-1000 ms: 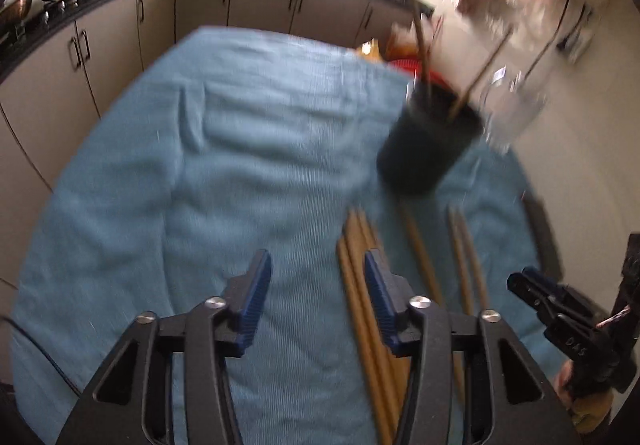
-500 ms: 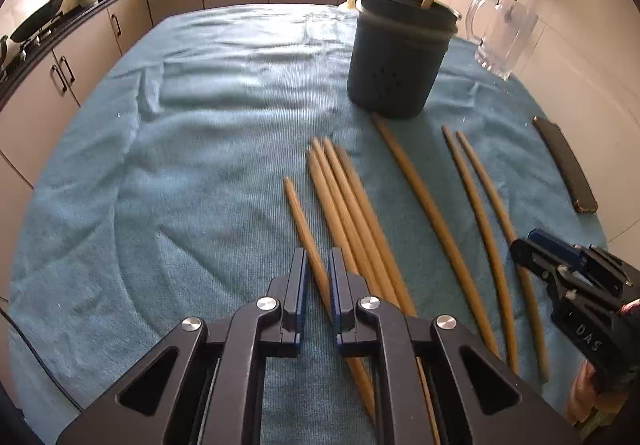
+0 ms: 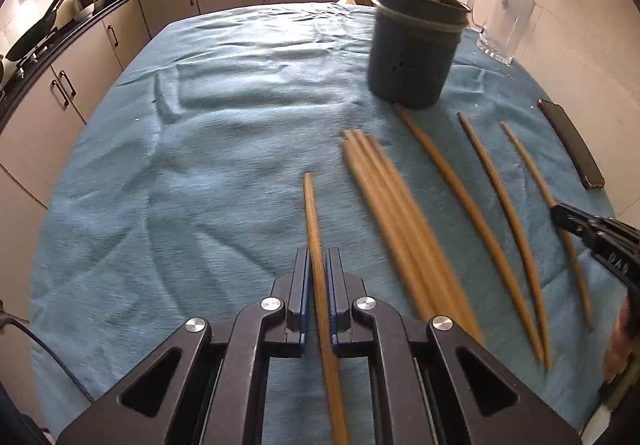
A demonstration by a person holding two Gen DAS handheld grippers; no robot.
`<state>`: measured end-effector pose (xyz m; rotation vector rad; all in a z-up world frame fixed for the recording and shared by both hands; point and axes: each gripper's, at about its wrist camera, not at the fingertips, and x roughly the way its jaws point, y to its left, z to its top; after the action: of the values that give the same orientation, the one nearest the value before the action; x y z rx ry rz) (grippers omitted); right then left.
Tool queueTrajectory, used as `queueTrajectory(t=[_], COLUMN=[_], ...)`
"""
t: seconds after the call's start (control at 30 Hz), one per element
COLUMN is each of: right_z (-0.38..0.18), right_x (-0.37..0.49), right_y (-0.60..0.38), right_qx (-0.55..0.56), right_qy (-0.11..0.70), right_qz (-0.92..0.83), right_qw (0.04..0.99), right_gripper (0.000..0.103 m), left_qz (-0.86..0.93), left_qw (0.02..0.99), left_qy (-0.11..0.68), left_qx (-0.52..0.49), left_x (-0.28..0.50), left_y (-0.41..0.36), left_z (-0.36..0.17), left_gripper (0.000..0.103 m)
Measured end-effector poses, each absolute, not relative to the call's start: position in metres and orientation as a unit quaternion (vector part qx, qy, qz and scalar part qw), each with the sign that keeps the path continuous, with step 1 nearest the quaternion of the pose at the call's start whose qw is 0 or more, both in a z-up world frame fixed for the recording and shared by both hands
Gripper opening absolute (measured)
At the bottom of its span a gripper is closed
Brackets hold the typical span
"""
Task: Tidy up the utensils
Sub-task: 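Lower both tools to the chopsticks and grasp one chopstick each, then lift both held chopsticks and carry them above the black holder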
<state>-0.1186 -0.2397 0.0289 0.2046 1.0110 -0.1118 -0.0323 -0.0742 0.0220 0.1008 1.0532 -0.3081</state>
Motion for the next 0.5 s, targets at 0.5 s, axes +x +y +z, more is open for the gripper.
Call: queueTrajectory(t=[0.5], right_z=[0.030], right_x=[-0.085], right_y=[-0.246], right_qx=[0.059], right_qy=[0.507], right_qz=[-0.045], right_qw=[0.858], right_gripper=[0.026], left_qz=[-0.149], left_qw=[0.840], left_qy=[0.519], left_qx=[0.055], left_x=[-0.009], left_y=[-0.065], left_z=[0.022], left_gripper=[0.022])
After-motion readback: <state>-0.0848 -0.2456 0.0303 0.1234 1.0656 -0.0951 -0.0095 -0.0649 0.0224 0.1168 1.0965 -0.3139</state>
